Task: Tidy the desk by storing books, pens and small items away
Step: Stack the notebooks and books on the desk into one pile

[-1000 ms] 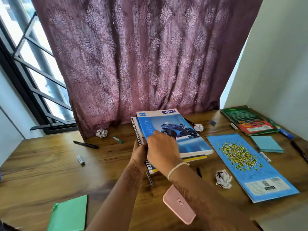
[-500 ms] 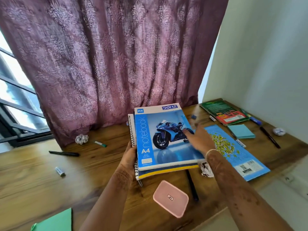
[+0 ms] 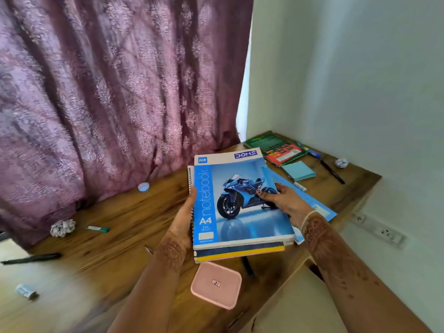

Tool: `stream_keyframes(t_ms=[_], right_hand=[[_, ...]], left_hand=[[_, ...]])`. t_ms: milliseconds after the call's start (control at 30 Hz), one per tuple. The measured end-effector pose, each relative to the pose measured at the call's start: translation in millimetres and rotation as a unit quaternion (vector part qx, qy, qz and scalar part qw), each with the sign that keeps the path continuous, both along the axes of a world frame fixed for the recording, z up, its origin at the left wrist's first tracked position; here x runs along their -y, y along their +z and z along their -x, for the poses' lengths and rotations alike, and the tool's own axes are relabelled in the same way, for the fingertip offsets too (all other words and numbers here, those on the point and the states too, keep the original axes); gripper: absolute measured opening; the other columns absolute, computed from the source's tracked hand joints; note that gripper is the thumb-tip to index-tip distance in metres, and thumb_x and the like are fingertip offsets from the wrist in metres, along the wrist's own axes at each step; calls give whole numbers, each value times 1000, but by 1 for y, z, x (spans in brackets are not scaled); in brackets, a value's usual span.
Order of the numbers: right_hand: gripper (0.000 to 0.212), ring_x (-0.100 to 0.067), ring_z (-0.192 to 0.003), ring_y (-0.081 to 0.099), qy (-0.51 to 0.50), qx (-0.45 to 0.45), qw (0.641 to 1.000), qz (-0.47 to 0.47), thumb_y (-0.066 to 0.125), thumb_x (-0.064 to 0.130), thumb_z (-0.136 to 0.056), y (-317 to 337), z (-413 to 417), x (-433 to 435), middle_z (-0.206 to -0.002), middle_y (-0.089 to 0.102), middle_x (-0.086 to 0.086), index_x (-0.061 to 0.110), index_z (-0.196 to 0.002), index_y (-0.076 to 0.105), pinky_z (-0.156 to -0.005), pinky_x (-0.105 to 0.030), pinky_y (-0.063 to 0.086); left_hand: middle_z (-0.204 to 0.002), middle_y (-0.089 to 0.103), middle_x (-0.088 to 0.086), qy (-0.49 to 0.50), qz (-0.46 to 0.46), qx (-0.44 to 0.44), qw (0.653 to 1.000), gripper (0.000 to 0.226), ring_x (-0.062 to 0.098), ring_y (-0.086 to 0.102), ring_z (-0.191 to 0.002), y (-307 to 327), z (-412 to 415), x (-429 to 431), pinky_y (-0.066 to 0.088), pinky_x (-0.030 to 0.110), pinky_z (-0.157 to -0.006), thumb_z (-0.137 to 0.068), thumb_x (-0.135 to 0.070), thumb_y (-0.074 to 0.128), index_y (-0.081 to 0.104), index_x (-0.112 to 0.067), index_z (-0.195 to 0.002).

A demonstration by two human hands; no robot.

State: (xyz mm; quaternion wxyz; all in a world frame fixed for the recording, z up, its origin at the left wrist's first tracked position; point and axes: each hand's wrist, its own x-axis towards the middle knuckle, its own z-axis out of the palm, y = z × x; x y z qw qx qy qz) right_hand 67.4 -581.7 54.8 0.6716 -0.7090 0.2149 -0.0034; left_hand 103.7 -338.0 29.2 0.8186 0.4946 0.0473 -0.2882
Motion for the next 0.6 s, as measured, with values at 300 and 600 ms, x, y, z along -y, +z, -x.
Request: stream_keyframes(t_ms=[300, 600], right_hand=[[38, -21, -61, 55, -29, -2, 988, 155, 47, 49, -96, -17, -10, 72, -66, 58, -5, 14, -88, 60, -61, -29, 43], [84, -30, -124, 51, 53, -168, 862, 475, 73, 67, -66, -62, 14, 151, -131, 54, -12, 13, -128, 52, -97, -38, 45]], left_hand=[[-86, 71, 15, 88, -107, 5, 990, 53, 23, 67, -57, -17, 3, 44, 58, 31, -53, -78, -21, 74, 58, -1, -125], [-74, 71, 10, 179, -115, -13, 977, 47, 19, 66, -48, -28, 24, 70, 55, 28, -44, -83, -17, 70, 55, -4, -125]])
